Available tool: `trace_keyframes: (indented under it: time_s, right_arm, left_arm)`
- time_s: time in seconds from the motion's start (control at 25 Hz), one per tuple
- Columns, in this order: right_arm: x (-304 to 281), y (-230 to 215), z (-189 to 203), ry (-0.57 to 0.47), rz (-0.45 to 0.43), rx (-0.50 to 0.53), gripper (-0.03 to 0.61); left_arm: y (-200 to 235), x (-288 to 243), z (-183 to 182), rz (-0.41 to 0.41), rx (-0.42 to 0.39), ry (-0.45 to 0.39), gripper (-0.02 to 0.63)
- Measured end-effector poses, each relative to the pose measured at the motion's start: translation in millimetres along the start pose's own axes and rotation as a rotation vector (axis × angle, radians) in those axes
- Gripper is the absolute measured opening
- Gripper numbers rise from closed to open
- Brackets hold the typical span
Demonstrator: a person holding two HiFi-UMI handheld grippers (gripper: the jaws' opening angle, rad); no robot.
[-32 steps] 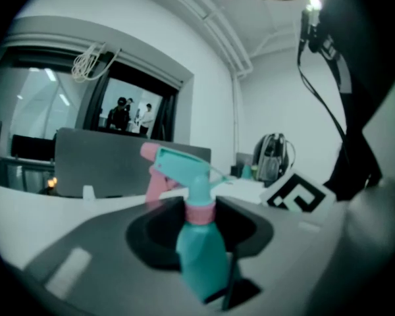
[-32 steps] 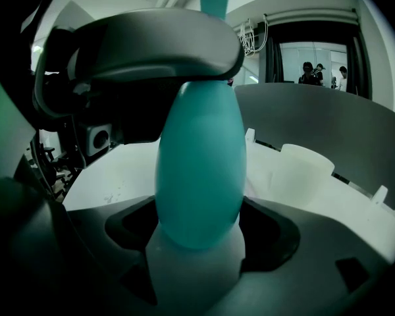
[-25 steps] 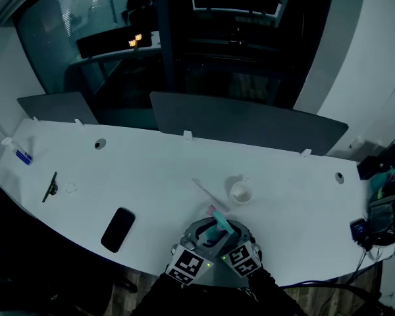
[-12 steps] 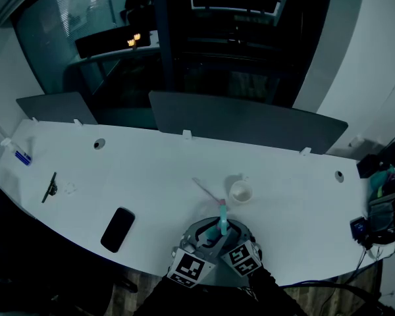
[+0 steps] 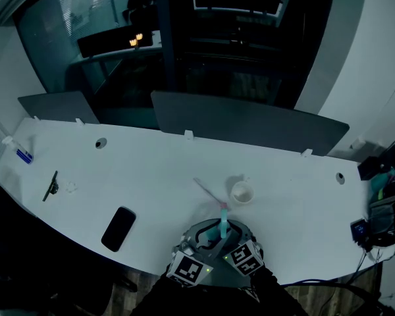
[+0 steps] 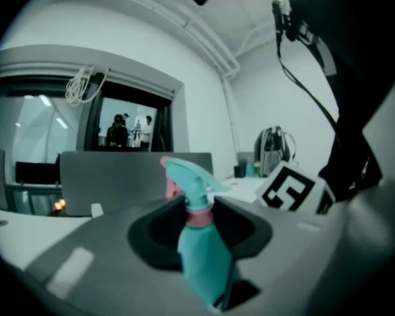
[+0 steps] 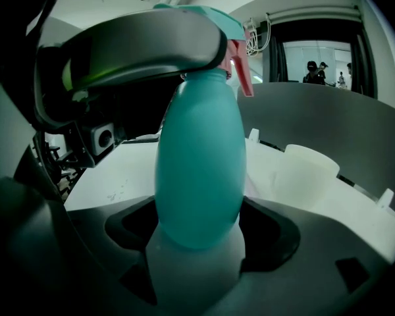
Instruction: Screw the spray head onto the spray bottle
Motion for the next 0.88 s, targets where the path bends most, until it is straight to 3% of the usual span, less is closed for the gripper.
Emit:
trace_keyframes:
  time_s: [0.08,0.24,0.32,0.44,0.56,0.64,0.76,0.8,0.88]
  right_arm:
    - [0.1,-0.2,1.0,-0.004,-0.065,0.066,0.393]
    - [-2.9,-0.6,1.3,-0.012,-0.298,0.267,0.394]
    - [-2.8,0.8,1.1,0.001,-0.346,0.295,0.394]
    - [11.1,1.7,2.8,-0.018,-0.258,0.163,0.396]
    - [38.2,2.2,0.0,-0.158,-0.045,-0.117,0.396]
    - [41.0,9.6,-2.3,-0.175,0.065,-0.224,0.396]
    - [32.4,14.5,-10.0,-0.165,0.144,-0.288,0.39]
    - [31.9,13.9,-11.1,-0.178,0.14,-0.291,0.336]
    - [33.0,11.7,-9.0,-0.2,0.098,-0.255,0.333]
  left_arm:
    - [1.4,1.6,1.3,0.063,-0.001,0.021,0.132]
    - [3.6,9.2,0.4,0.172,-0.053,0.052,0.132]
    - [3.4,10.3,0.4,0.187,-0.063,0.054,0.133]
    - [2.4,10.4,0.5,0.132,-0.042,0.042,0.133]
    - [1.1,11.8,1.5,0.01,0.014,0.02,0.133]
    - [-1.0,11.5,-1.0,-0.08,0.041,0.002,0.133]
    - [-6.1,7.8,-3.6,-0.152,0.046,0.0,0.132]
    - [-7.1,6.9,-3.8,-0.152,0.049,-0.003,0.132]
    - [-6.7,7.0,-3.1,-0.108,0.062,-0.018,0.132]
Point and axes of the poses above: the fingertips, and each gripper's own axes: x backward along the fingers, y to its left, z out of its underside, the point moved 5 cm from there along x, backward along the fingers, and after that the axes turned 9 degrees about y, right-handed, at the moved point
